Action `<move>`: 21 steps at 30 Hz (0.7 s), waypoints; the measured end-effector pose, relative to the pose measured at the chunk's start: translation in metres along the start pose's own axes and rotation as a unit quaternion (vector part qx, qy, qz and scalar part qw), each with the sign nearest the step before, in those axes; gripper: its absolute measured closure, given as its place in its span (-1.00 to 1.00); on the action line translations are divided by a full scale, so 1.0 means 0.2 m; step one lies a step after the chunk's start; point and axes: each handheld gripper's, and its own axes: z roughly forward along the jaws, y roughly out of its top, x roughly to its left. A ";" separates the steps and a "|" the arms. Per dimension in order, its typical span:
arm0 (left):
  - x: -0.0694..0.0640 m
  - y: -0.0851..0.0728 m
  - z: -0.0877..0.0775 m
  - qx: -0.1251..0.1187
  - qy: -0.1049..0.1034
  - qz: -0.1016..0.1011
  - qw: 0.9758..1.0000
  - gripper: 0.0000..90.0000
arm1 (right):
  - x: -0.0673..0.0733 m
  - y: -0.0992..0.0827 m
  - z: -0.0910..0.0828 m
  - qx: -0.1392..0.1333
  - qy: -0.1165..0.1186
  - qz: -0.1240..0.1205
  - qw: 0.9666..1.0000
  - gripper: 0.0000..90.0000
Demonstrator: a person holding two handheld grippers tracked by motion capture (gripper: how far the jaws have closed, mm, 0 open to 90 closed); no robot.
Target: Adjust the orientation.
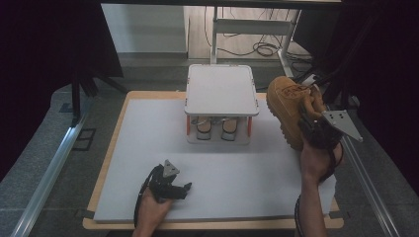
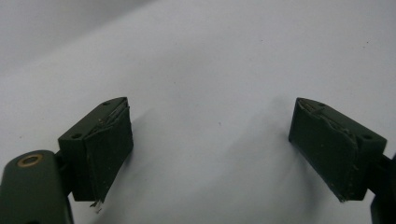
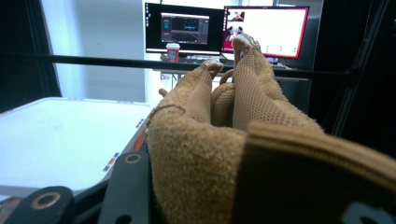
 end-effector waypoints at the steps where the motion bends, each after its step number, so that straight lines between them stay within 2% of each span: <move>1: 0.00 0.00 0.00 0.000 0.000 0.000 1.000 -0.70 | 0.00 0.01 0.00 -0.002 0.000 0.000 1.000 0.22; 10: 0.00 0.00 0.00 0.000 0.000 0.001 1.000 -0.70 | 0.02 0.08 0.01 -0.017 0.006 0.001 1.000 0.22; 21: 0.00 0.00 0.00 0.000 -0.001 0.001 1.000 -0.70 | 0.10 0.14 0.05 -0.031 0.023 -0.005 0.999 0.23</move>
